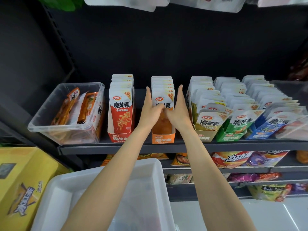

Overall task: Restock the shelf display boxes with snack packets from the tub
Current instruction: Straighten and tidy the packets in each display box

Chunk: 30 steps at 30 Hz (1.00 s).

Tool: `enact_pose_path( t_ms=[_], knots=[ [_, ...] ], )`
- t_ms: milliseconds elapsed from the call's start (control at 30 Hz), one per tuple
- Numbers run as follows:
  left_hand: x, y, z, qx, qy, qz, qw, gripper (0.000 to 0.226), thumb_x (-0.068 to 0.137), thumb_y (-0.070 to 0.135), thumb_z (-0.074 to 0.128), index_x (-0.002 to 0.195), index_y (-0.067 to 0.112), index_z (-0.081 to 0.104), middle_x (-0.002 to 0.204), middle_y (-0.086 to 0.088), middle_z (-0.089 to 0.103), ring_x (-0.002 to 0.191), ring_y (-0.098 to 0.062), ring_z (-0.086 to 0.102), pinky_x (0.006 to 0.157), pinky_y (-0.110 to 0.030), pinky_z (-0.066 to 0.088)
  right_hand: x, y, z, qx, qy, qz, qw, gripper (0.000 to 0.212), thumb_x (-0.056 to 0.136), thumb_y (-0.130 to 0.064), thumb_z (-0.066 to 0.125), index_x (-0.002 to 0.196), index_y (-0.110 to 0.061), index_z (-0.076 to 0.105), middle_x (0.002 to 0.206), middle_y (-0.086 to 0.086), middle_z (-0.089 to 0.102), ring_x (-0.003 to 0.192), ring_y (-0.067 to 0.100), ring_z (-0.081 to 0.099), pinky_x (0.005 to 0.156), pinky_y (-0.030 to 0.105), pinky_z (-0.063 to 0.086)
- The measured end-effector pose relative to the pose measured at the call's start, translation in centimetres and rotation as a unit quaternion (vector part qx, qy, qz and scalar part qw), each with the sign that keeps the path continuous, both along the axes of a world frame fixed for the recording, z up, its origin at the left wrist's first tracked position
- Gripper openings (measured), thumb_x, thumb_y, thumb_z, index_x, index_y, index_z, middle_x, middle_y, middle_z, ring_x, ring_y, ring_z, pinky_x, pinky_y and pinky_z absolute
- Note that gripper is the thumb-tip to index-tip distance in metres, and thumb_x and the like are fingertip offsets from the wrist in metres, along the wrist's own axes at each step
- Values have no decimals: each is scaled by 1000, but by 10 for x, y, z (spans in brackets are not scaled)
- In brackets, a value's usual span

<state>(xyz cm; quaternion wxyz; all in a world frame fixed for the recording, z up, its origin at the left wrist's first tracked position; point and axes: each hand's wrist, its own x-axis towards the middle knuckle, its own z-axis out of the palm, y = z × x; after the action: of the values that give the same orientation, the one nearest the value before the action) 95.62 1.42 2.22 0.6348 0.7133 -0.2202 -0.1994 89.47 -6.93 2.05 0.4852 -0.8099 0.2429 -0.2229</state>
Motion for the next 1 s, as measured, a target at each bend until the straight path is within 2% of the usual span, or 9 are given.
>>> enact_pose_path(
  t_ms=[133,233,300,400,533,700,800,900,1000],
  knots=[
    [10,-5,10,-27,45,-5,999,76,94,2,44,152,25,1,152,-1,32,135,-18,37,102,-26,35,11,0,11,51,-18,40,998,91,90,-18,64,152,-20,-3,156,3,25,142,19,27,114,42,30],
    [12,-6,9,-25,39,-11,999,76,91,0,43,152,25,6,151,-1,34,134,-17,37,111,-38,33,11,0,12,54,-36,47,997,75,91,-14,61,150,-21,15,148,-4,37,135,12,37,108,31,36],
    [13,-6,7,-28,38,-14,999,75,91,-1,44,152,24,9,149,-1,36,133,-16,38,109,-35,35,8,-1,13,63,-41,45,996,71,91,-11,60,149,-23,20,144,-4,41,132,11,40,103,27,37],
    [15,-6,6,-26,37,-16,999,73,92,1,45,152,24,10,149,-1,37,132,-15,40,99,-25,40,6,-3,15,78,-36,42,995,74,90,-9,60,149,-24,20,147,2,40,134,17,40,108,39,39],
    [5,1,16,-28,50,-16,998,73,95,4,43,152,25,2,152,0,32,130,-11,39,82,-13,42,-1,2,13,90,-1,49,995,84,90,-9,60,152,-21,5,152,3,34,138,21,36,110,45,36],
    [-30,49,8,57,-95,21,994,74,93,11,56,150,27,13,152,5,29,135,-10,34,103,-27,34,-34,11,-8,88,63,67,992,73,99,-18,49,152,-29,1,150,-3,38,133,18,42,105,37,39],
    [-50,85,-12,159,-273,37,948,63,85,20,68,141,22,38,138,3,47,119,-10,50,93,-26,48,-35,18,-10,73,65,77,992,69,100,-23,48,152,-31,3,148,-5,40,129,14,44,97,27,39],
    [-49,105,-30,252,-485,27,837,32,80,21,73,111,16,66,119,-1,61,108,-20,56,81,-33,53,-25,26,-8,92,57,96,990,71,99,-26,51,151,-35,4,147,-5,40,127,13,44,88,22,36],
    [-39,114,-34,298,-539,41,786,23,78,21,75,100,17,71,109,0,66,105,-24,57,85,-38,48,-17,34,-6,93,50,103,989,70,98,-28,52,151,-35,6,147,-5,40,127,9,43,84,19,36]
  ],
)
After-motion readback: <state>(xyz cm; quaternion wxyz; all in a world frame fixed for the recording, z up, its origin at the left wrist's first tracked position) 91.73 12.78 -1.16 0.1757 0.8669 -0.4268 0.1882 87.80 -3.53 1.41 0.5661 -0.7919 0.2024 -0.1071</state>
